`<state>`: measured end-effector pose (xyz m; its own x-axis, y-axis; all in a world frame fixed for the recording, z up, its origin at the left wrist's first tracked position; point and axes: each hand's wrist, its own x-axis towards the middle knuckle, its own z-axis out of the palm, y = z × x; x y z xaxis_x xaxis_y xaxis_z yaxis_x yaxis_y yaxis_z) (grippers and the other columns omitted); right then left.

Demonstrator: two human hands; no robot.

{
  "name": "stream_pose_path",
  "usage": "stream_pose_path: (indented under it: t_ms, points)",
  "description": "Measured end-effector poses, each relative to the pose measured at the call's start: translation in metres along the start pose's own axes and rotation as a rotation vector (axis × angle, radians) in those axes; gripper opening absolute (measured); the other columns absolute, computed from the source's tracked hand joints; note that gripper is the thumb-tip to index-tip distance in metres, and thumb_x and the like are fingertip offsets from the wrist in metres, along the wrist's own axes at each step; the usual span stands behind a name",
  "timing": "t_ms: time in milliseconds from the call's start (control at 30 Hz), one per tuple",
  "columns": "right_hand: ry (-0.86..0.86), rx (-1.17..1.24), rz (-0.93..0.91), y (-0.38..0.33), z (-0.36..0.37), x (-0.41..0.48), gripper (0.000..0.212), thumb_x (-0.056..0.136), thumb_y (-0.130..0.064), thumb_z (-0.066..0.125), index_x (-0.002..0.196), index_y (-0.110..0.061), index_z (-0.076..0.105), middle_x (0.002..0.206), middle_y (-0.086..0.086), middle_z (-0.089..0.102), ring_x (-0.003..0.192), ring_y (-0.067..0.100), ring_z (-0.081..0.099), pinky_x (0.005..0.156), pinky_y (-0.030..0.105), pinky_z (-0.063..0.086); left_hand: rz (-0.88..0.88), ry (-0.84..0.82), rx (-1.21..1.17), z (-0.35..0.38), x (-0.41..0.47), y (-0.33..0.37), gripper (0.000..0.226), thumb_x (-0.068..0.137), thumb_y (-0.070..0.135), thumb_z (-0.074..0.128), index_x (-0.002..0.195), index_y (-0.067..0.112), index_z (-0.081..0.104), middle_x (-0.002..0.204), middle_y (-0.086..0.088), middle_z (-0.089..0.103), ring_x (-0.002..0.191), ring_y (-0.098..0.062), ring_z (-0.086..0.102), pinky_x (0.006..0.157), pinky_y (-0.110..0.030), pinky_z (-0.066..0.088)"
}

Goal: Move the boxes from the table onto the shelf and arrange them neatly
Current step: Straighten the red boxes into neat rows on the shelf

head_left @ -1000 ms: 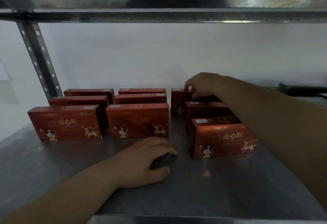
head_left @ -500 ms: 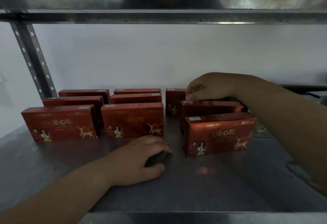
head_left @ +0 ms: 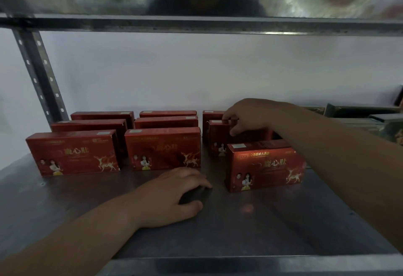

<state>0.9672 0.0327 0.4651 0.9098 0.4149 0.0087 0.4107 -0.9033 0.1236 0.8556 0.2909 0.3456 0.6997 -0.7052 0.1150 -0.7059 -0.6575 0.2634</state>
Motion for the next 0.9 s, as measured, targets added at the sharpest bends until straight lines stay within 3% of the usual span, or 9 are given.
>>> stream_pose_path:
  t_ms: [267, 467, 600, 733, 800, 900]
  points:
    - [0.022, -0.003, -0.008, 0.002, 0.004, 0.007, 0.051, 0.088, -0.040, 0.072, 0.135, -0.028, 0.057, 0.124, -0.001, 0.062, 0.107, 0.020, 0.057, 0.085, 0.033, 0.046, -0.004, 0.014, 0.002, 0.000, 0.000, 0.000, 0.045, 0.096, 0.049, 0.052, 0.140, 0.047, 0.041, 0.147, 0.025, 0.030, 0.132, 0.014, 0.022, 0.101, 0.001, 0.010]
    - [0.036, 0.022, -0.013, 0.003, 0.007, 0.005, 0.052, 0.088, -0.043, 0.071, 0.136, -0.028, 0.056, 0.125, -0.001, 0.062, 0.109, 0.020, 0.057, 0.092, 0.038, 0.049, 0.000, 0.014, -0.008, 0.000, 0.000, 0.000, 0.045, 0.096, 0.048, 0.052, 0.140, 0.046, 0.041, 0.146, 0.024, 0.032, 0.132, 0.013, 0.023, 0.106, -0.006, 0.017]
    - [0.138, 0.052, -0.040, 0.001, 0.002, -0.011, 0.047, 0.093, -0.051, 0.061, 0.136, -0.034, 0.054, 0.130, -0.005, 0.060, 0.115, 0.017, 0.055, 0.092, 0.036, 0.046, -0.001, 0.006, -0.012, 0.001, 0.000, -0.001, 0.045, 0.096, 0.050, 0.051, 0.140, 0.049, 0.040, 0.147, 0.026, 0.030, 0.133, 0.013, 0.022, 0.111, -0.015, 0.021]
    - [0.255, 0.211, -0.118, -0.007, -0.003, -0.046, 0.035, 0.095, -0.057, 0.054, 0.124, -0.040, 0.061, 0.122, -0.015, 0.065, 0.111, 0.006, 0.058, 0.096, 0.032, 0.048, -0.003, 0.002, -0.007, 0.001, 0.000, -0.001, 0.046, 0.096, 0.051, 0.050, 0.140, 0.050, 0.039, 0.147, 0.027, 0.030, 0.133, 0.012, 0.022, 0.112, -0.019, 0.023]
    - [0.231, 0.327, -0.134, -0.013, -0.004, -0.069, 0.037, 0.091, -0.065, 0.053, 0.120, -0.045, 0.063, 0.118, -0.022, 0.065, 0.109, -0.003, 0.057, 0.095, 0.025, 0.047, 0.003, 0.014, -0.003, 0.001, 0.000, 0.000, 0.046, 0.096, 0.051, 0.050, 0.140, 0.048, 0.039, 0.147, 0.026, 0.030, 0.134, 0.011, 0.023, 0.112, -0.018, 0.023]
    - [0.131, 0.363, -0.124, -0.013, 0.000, -0.092, 0.058, 0.072, -0.082, 0.055, 0.122, -0.052, 0.059, 0.117, -0.026, 0.064, 0.110, -0.006, 0.057, 0.096, 0.025, 0.047, 0.024, 0.067, 0.016, 0.002, -0.001, 0.000, 0.044, 0.095, 0.050, 0.050, 0.139, 0.046, 0.042, 0.144, 0.025, 0.035, 0.132, 0.010, 0.027, 0.111, -0.021, 0.029]
